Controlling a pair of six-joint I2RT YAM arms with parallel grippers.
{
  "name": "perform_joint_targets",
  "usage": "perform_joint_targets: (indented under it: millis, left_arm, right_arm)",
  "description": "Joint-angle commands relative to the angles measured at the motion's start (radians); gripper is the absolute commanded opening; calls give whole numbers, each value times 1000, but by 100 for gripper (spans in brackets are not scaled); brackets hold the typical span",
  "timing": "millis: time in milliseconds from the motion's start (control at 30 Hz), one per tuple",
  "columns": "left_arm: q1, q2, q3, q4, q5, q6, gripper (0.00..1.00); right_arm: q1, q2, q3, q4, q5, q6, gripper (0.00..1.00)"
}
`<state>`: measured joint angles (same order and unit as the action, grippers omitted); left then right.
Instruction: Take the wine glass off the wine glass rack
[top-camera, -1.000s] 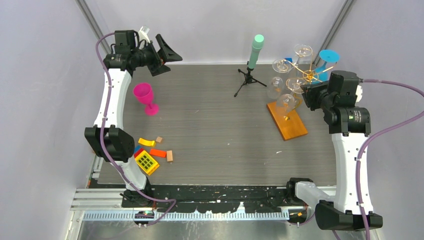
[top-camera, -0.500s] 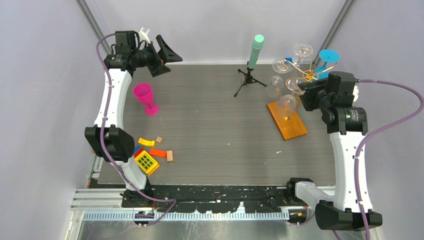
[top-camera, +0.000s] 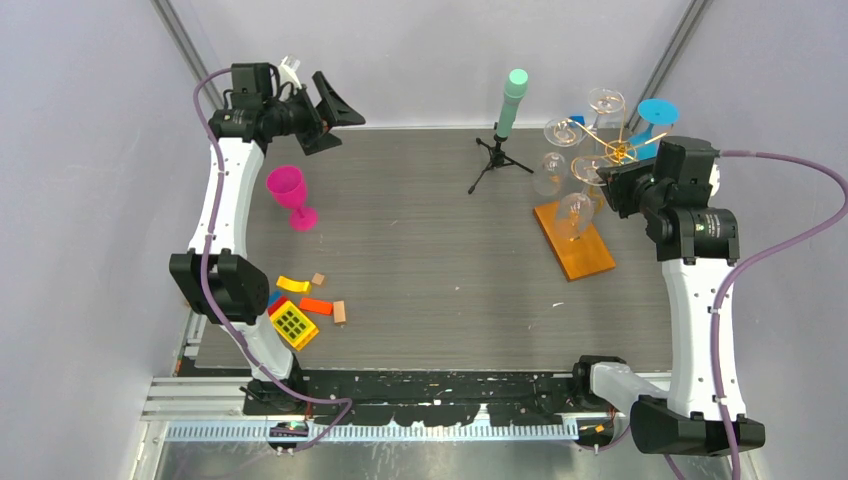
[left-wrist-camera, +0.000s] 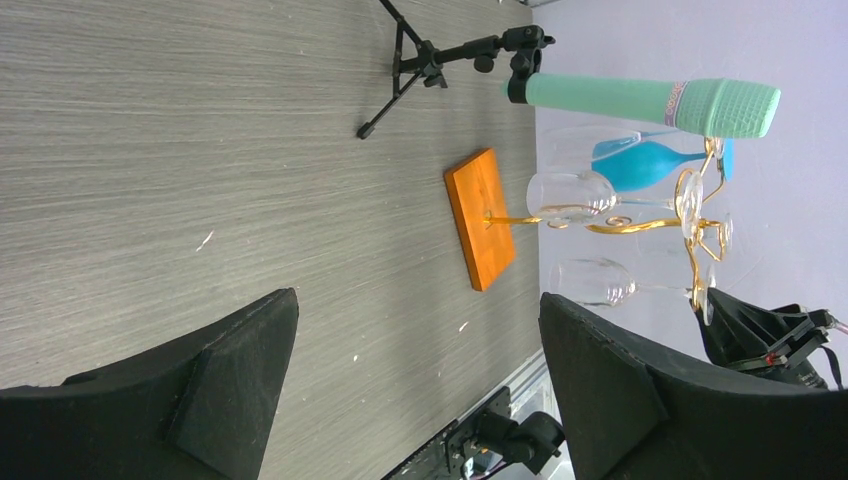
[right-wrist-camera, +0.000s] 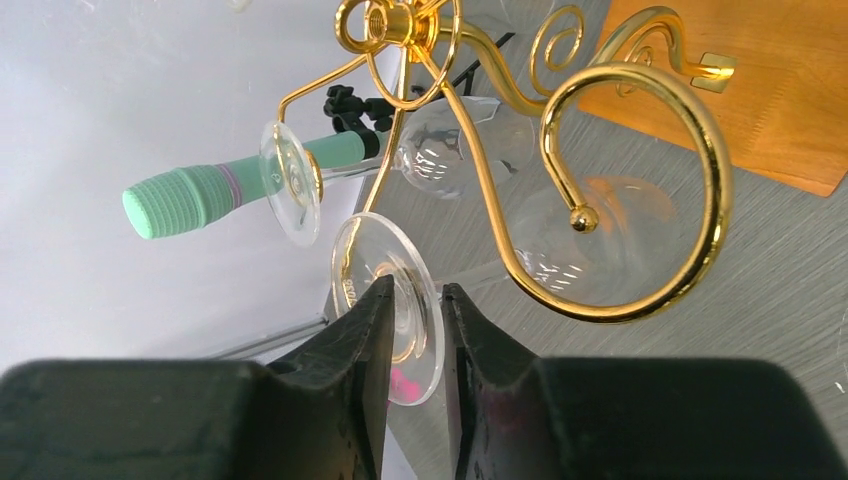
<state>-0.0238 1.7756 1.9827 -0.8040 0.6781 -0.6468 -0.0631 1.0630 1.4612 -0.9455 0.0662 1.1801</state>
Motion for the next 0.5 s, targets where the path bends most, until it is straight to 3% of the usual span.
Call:
perform_joint_targets:
  millis: [0,367,467]
  left_arm:
    - [7,-46,-7,31,15,9,93]
    - [7,-47,-9,31,15,9,92]
    - [7,-47,-11,32,15,9,92]
  right_arm:
    - [-4,16,57,-30,14,-44,25]
    - [-4,-3,43,57,-14,-53,1]
    - [-4,-31,8,122,-36,-33,0]
